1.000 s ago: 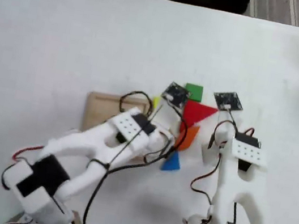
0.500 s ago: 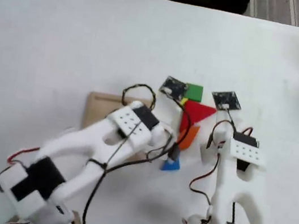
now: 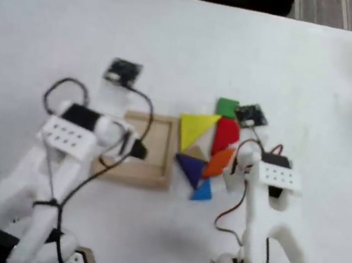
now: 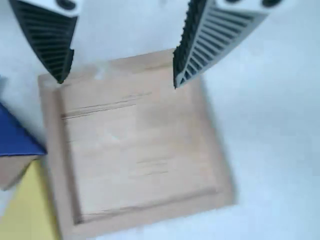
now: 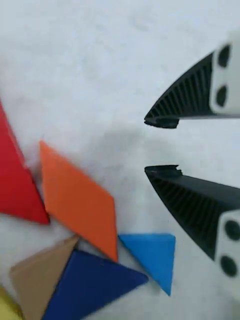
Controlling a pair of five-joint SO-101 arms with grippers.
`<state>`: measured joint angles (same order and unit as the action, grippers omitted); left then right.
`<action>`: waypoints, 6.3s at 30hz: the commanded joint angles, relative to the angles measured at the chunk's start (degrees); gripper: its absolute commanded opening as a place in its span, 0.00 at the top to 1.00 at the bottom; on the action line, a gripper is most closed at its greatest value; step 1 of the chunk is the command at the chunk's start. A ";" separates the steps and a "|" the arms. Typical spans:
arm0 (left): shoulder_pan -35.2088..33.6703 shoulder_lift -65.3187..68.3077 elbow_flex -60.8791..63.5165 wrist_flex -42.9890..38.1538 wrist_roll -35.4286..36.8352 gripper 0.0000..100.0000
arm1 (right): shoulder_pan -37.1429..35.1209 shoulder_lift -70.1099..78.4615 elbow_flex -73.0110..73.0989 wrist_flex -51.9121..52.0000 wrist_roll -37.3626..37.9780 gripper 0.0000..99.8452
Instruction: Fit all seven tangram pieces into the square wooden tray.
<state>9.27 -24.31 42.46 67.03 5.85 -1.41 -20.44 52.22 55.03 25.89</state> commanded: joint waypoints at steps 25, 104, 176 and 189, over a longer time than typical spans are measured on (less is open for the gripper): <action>-22.29 5.23 6.07 -14.95 -6.77 0.86 | -26.95 -11.38 11.52 -15.16 -10.46 0.74; -22.64 6.11 6.42 -17.14 -7.03 0.86 | -25.27 22.11 -19.08 -0.40 8.53 0.92; -20.79 5.67 6.51 -20.40 0.88 0.87 | -20.35 9.45 -28.66 21.14 -15.82 0.90; -10.15 -11.56 14.68 -14.59 0.88 0.87 | -3.47 -15.78 -1.58 9.80 -15.74 0.90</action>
<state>-5.23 -25.10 53.27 51.82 6.29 -8.97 -27.91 46.24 67.96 9.45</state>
